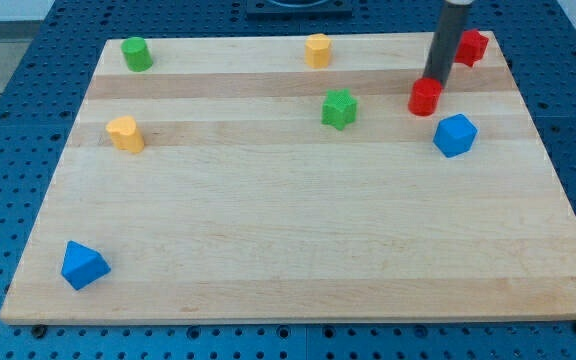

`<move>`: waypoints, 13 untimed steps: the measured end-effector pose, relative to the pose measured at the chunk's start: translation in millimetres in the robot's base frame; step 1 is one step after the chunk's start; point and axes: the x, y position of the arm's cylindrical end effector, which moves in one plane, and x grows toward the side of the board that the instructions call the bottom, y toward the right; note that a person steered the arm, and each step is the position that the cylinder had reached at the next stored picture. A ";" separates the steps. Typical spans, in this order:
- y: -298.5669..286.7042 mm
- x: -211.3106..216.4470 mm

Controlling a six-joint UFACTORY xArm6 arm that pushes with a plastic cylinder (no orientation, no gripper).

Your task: Push the red circle to the bottom of green star

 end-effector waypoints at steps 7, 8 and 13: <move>-74.0 116.7; -98.5 153.6; -92.1 107.4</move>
